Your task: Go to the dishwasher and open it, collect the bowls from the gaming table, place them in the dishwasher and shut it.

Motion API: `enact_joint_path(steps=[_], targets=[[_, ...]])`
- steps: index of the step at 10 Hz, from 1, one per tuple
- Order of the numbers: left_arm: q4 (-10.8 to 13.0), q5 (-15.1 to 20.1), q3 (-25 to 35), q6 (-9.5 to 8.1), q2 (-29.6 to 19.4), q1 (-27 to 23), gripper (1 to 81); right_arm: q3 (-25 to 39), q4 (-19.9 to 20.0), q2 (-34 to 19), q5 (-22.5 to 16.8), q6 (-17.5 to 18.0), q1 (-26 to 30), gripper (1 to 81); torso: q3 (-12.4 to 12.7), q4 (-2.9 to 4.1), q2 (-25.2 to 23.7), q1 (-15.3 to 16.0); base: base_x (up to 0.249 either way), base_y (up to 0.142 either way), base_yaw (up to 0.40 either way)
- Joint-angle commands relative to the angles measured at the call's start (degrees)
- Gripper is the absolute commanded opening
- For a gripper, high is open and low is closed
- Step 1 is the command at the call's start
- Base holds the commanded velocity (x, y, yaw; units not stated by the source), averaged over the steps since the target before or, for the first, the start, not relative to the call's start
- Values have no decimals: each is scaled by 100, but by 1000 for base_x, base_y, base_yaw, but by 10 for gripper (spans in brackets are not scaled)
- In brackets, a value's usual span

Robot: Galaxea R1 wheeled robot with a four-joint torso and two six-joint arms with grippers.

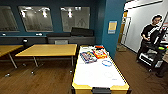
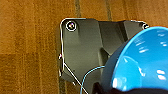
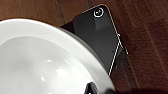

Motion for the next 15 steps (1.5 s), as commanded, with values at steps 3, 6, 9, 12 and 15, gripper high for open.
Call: enact_joint_path(steps=[3,6,9,12,15], targets=[[79,189,12,27,-134,-244,10,-155,-120,-22,-332,-20,175,10,0,0,2,7,-139,0,0],[149,189,4,27,-117,-244,10,-207,-120,13,-332,-20,158,10,0,0,0,7,-146,0,0],[158,189,-102,27,-55,-235,10,-216,-120,-5,-332,-20,158,10,0,0,0,7,-153,0,0],[166,189,-260,27,41,-217,10,-313,-129,39,-332,-28,158,10,0,0,0,7,-159,0,0],[166,198,-277,27,59,-217,10,-330,-129,66,-350,-20,176,10,0,0,0,7,-162,0,0]])
